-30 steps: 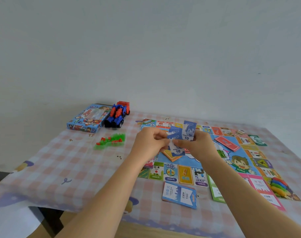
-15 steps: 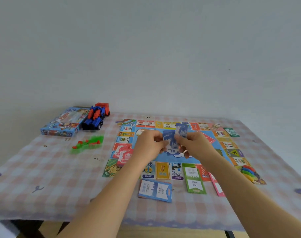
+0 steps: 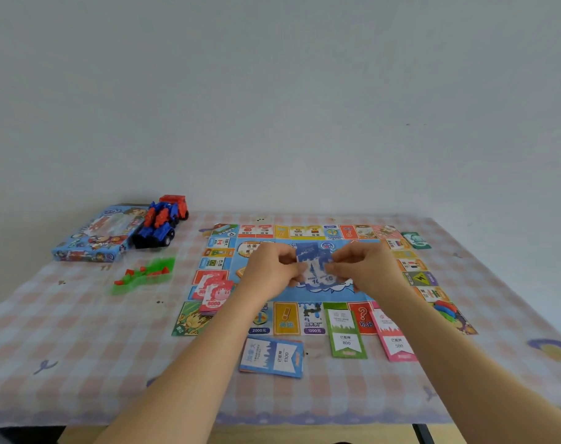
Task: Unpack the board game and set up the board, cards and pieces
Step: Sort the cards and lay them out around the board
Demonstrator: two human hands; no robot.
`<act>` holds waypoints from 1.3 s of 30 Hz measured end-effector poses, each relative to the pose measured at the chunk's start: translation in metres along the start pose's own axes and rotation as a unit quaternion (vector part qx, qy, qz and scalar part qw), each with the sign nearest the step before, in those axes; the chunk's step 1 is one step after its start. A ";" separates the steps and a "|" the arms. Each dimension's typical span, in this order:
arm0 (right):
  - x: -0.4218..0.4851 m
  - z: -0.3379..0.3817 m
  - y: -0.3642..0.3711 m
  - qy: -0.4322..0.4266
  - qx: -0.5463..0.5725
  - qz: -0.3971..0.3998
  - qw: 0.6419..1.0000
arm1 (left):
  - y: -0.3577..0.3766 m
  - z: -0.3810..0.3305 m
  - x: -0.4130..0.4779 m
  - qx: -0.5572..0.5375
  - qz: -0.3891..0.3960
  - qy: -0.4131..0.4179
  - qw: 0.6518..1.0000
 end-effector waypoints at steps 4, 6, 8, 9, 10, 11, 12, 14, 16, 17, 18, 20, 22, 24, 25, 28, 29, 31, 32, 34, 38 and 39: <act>0.002 -0.009 0.013 0.035 -0.012 0.023 0.999 | 0.007 -0.001 -0.001 0.022 0.032 0.005 0.999; 0.004 -0.011 0.016 0.039 -0.036 0.034 0.998 | 0.007 -0.001 -0.002 0.029 0.042 0.008 0.999; 0.005 -0.010 0.018 0.030 -0.077 0.041 0.996 | 0.008 -0.002 -0.002 0.038 0.052 0.013 0.998; 0.005 -0.010 0.017 0.029 -0.091 0.041 0.995 | 0.009 -0.003 -0.003 0.047 0.053 0.018 0.997; 0.006 -0.009 0.017 0.030 -0.092 0.039 0.995 | 0.008 -0.004 -0.003 0.060 0.050 0.022 0.997; 0.007 -0.009 0.016 0.032 -0.085 0.036 0.995 | 0.008 -0.005 -0.002 0.078 0.042 0.027 0.996; 0.007 -0.008 0.015 0.035 -0.072 0.035 0.996 | 0.007 -0.007 -0.002 0.097 0.032 0.032 0.994; 0.007 -0.008 0.016 0.037 -0.043 0.043 0.997 | 0.005 -0.010 -0.002 0.131 0.016 0.042 0.990; 0.006 -0.009 0.017 0.036 -0.020 0.049 0.998 | 0.008 -0.012 -0.003 0.153 0.015 0.046 0.987; 0.005 -0.010 0.017 0.036 -0.012 0.048 0.998 | 0.010 -0.013 -0.002 0.163 0.017 0.043 0.985; 0.005 -0.011 0.016 0.037 -0.004 0.045 0.998 | 0.011 -0.013 -0.002 0.173 0.017 0.039 0.984; 0.006 -0.012 0.015 0.039 0.014 0.035 0.999 | 0.013 -0.014 -0.001 0.182 0.013 0.034 0.983; 0.008 -0.012 0.013 0.036 0.030 0.027 0.999 | 0.014 -0.015 0.001 0.184 0.013 0.034 0.982; 0.009 -0.013 0.013 0.036 0.035 0.029 0.998 | 0.015 -0.014 0.002 0.190 0.012 0.034 0.981; 0.009 -0.014 0.014 0.037 0.036 0.030 0.998 | 0.016 -0.013 0.003 0.194 0.012 0.032 0.980; 0.010 -0.019 0.017 0.044 0.039 0.031 0.998 | 0.020 -0.010 0.004 0.213 0.028 0.024 0.976; 0.010 -0.019 0.019 0.042 0.037 0.034 0.998 | 0.022 -0.010 0.004 0.221 0.032 0.024 0.975; 0.010 -0.018 0.021 0.034 0.025 0.036 0.998 | 0.023 -0.010 0.005 0.230 0.031 0.025 0.972; 0.010 -0.016 0.021 0.025 0.016 0.032 0.999 | 0.023 -0.010 0.005 0.231 0.028 0.026 0.972; 0.011 -0.013 0.019 0.008 -0.002 0.022 1.000 | 0.023 -0.011 0.006 0.224 0.026 0.026 0.974; 0.011 -0.011 0.017 0.011 -0.042 0.023 0.999 | 0.024 -0.010 0.007 0.222 0.042 0.018 0.974; 0.011 -0.011 0.018 0.010 -0.047 0.025 0.999 | 0.024 -0.009 0.007 0.219 0.040 0.017 0.975</act>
Point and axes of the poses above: each hand's wrist, its own x-axis towards the middle knuckle, its own y-axis out of the palm, z = x × y, the point moved 7 cm from there along x, towards the middle knuckle, and after that the axes turned 4 degrees about z, right-handed, at the moved point
